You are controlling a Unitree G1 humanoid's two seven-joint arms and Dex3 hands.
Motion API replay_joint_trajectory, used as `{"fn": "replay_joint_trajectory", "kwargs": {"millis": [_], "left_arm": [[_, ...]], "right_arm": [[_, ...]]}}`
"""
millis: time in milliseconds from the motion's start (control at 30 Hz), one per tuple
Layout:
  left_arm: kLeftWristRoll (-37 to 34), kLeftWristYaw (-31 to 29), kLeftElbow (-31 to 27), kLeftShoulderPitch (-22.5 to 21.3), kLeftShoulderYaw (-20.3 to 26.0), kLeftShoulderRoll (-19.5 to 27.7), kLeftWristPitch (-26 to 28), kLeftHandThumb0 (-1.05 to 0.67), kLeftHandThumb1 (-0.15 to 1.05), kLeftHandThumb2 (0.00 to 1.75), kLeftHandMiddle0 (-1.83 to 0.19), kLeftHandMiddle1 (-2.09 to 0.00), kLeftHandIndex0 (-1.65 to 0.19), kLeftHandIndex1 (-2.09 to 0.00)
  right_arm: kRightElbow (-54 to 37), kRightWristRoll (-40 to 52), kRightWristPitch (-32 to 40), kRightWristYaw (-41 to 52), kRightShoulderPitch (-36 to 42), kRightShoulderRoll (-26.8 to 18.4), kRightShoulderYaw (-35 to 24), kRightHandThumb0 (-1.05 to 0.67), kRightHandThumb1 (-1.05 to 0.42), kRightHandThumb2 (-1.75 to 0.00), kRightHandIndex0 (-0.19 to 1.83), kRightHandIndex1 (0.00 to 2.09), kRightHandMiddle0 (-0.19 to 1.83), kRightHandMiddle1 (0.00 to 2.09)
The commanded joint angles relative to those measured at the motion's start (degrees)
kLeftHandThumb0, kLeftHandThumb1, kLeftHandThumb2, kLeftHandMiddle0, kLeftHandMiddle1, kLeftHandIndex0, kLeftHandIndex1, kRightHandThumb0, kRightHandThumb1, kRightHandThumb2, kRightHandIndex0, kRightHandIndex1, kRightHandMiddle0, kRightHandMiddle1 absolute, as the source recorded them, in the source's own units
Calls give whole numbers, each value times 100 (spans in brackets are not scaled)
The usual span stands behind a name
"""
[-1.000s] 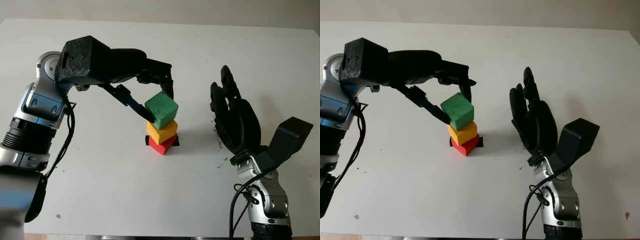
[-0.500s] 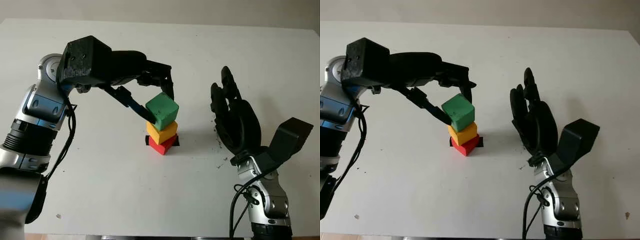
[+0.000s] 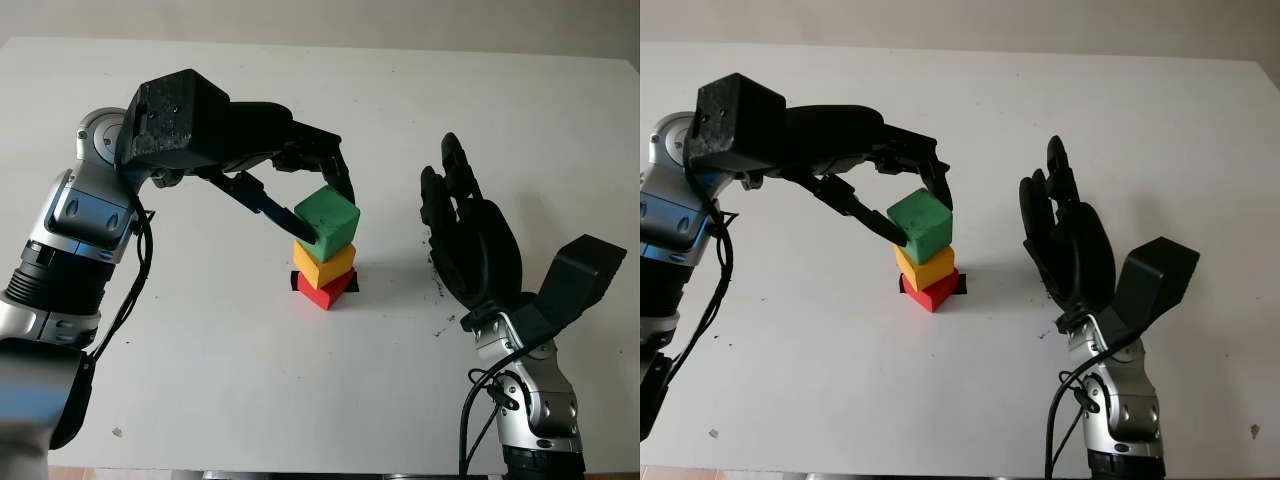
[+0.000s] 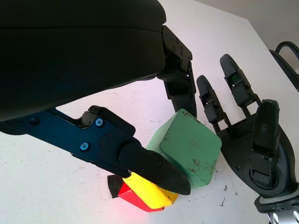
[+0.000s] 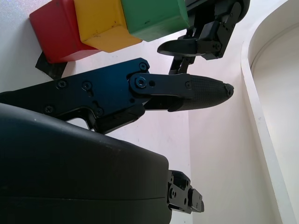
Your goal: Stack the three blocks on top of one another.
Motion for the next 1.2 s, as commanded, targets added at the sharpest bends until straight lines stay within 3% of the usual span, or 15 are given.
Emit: {"fn": "replay_joint_trajectory", "kwargs": {"millis": [0,300,367,467,600,900,1167], "left_arm": [[-31,-21,-96,29,2,29,-1,-61,89,6,-15,-5,-27,-103],[3,7,-146,68,20,102,-112,-75,89,5,-14,-5,-19,-99],[6,5,-181,78,43,142,-168,-80,90,6,-7,-4,-3,-76],[-71,59,-297,111,171,188,-63,-86,91,5,1,-3,5,-25],[-413,86,-290,143,455,186,212,-79,87,4,17,0,18,-4],[-772,288,-227,386,1034,489,429,-84,90,6,19,0,19,0],[-1445,1160,-369,1347,2091,365,598,-93,102,15,19,0,19,0]], "right_arm": [[-117,-12,18,8,42,-62,-13,-69,-105,-42,-19,0,-19,0],[-47,-7,-3,46,-10,-76,-33,-69,-105,-42,-19,0,-19,0],[-23,-6,-7,52,-31,-73,-37,-70,-105,-42,-19,0,-19,0],[-34,-16,37,53,-40,-92,-35,-70,-105,-42,-19,0,-19,0],[-29,-8,46,51,-49,-84,-43,-70,-105,-41,-19,0,-19,0],[26,-35,3,81,-87,-104,-39,-70,-105,-41,-19,0,-19,0],[151,-44,-81,104,-149,-102,-48,-70,-105,-41,-19,0,-19,0]]}}
